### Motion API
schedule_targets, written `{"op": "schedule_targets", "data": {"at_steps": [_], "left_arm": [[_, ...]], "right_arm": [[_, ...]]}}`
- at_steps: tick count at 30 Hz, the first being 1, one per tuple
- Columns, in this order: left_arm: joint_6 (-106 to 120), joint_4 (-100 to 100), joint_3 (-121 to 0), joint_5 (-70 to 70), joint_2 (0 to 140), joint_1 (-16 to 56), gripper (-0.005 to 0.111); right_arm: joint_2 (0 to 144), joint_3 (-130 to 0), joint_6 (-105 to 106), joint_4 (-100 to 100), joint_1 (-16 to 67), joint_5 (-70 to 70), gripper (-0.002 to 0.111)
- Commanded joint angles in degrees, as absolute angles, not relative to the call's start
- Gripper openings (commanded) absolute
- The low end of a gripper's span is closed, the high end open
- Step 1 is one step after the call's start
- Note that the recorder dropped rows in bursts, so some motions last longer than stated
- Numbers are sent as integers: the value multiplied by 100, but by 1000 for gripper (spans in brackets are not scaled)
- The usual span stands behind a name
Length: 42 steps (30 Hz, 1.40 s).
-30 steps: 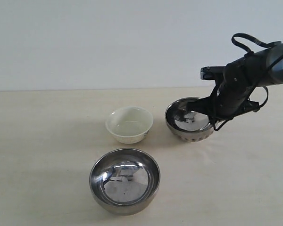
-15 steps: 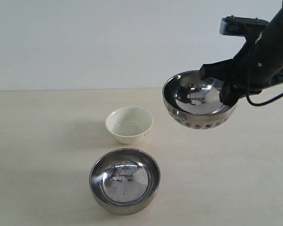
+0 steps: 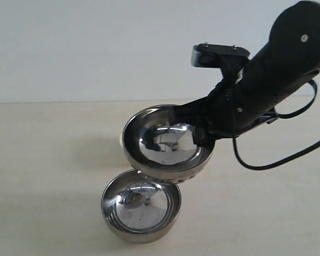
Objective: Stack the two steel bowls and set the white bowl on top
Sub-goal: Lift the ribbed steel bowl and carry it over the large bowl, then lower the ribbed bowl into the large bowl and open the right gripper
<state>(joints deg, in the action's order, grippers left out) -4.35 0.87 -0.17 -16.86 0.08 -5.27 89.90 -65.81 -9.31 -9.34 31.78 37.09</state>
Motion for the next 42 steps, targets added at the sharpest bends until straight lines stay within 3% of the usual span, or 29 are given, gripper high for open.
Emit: {"op": "schedule_targets", "data": {"at_steps": [1, 15, 42], "left_arm": [[-476, 78, 0, -1680, 0, -545, 4], [-476, 78, 0, -1680, 0, -545, 4], [-476, 78, 0, -1680, 0, -545, 4]], "right_arm": [[9357, -6589, -1131, -993, 3450, 3236, 0], [10565, -6599, -1162, -1325, 3716, 2331, 0], [10582, -6599, -734, -1886, 4024, 2632, 0]]}}
